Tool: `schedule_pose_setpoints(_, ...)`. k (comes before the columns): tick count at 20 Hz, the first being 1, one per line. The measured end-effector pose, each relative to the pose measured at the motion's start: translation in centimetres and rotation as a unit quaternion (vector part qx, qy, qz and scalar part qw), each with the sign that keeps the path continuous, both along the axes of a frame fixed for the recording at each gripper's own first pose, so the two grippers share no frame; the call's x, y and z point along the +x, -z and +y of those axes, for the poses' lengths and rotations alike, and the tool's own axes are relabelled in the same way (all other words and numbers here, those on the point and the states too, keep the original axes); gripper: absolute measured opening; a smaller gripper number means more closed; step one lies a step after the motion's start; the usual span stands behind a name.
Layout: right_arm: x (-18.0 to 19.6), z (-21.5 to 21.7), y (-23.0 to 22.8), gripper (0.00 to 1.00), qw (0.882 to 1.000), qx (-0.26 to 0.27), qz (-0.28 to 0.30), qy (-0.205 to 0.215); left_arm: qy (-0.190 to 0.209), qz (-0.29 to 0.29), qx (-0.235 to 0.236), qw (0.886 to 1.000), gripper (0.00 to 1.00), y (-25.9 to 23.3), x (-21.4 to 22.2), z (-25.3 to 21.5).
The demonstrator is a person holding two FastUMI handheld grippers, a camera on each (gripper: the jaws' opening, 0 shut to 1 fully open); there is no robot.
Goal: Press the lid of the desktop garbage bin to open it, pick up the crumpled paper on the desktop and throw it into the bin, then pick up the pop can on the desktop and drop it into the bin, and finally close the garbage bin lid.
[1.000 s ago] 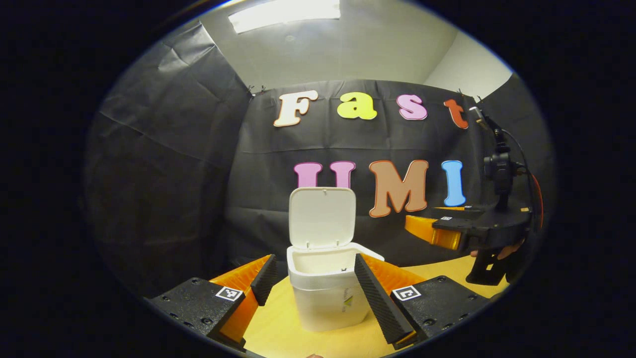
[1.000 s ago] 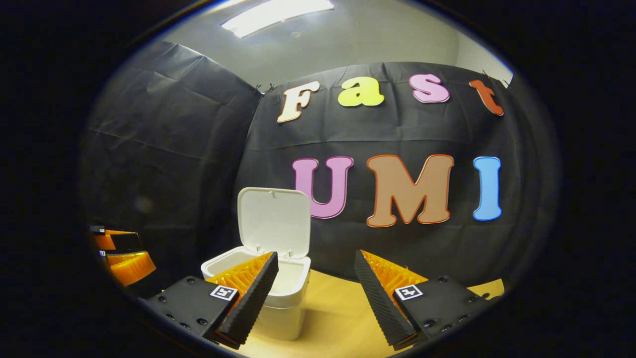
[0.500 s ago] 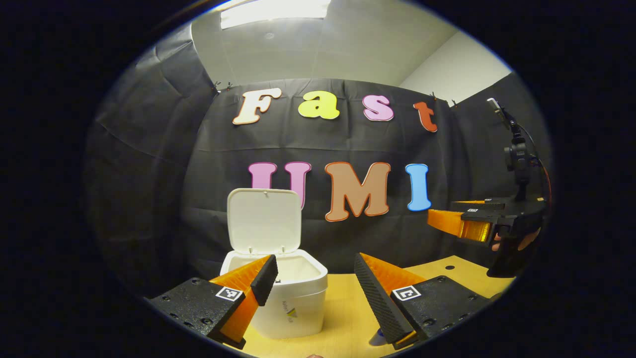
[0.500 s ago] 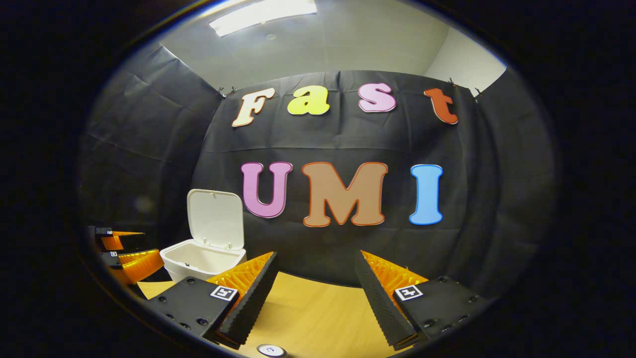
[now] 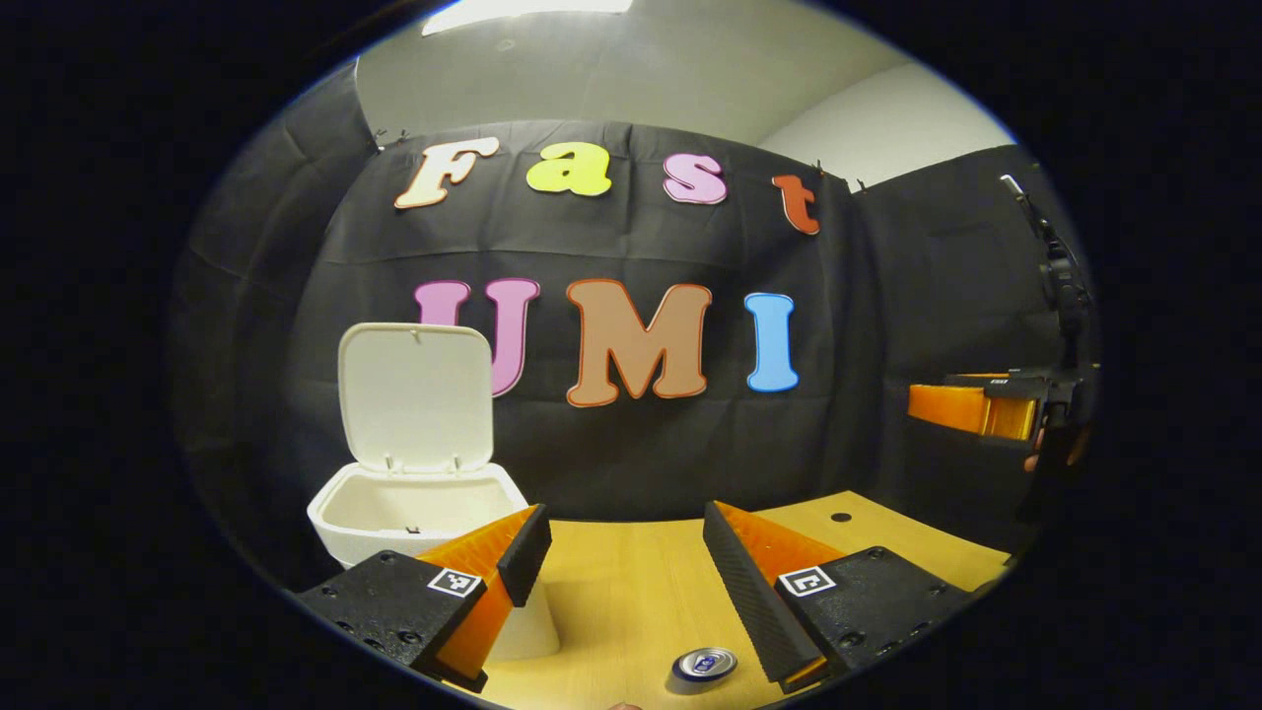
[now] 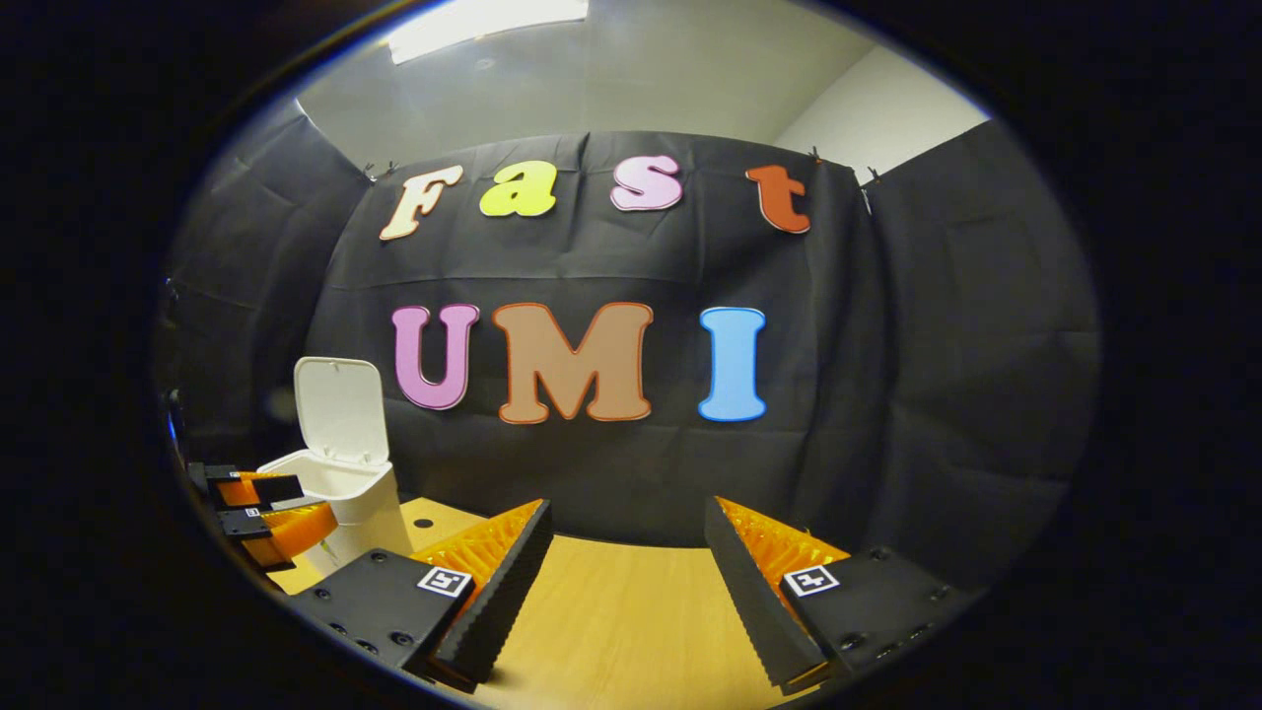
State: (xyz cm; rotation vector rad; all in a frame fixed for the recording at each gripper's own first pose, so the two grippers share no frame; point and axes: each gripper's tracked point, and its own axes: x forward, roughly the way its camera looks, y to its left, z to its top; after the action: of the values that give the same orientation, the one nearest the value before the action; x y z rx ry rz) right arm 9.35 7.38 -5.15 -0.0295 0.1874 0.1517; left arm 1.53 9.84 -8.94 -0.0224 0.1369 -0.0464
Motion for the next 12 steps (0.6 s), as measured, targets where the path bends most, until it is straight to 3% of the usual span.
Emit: schedule_pose_setpoints(12,-4.1,-9.6,2.7,0.98,0.994,-0.016,0.056,0.092,0.043,0.144,-0.017,0.988,0.94,14.0,-0.1,-6.1)
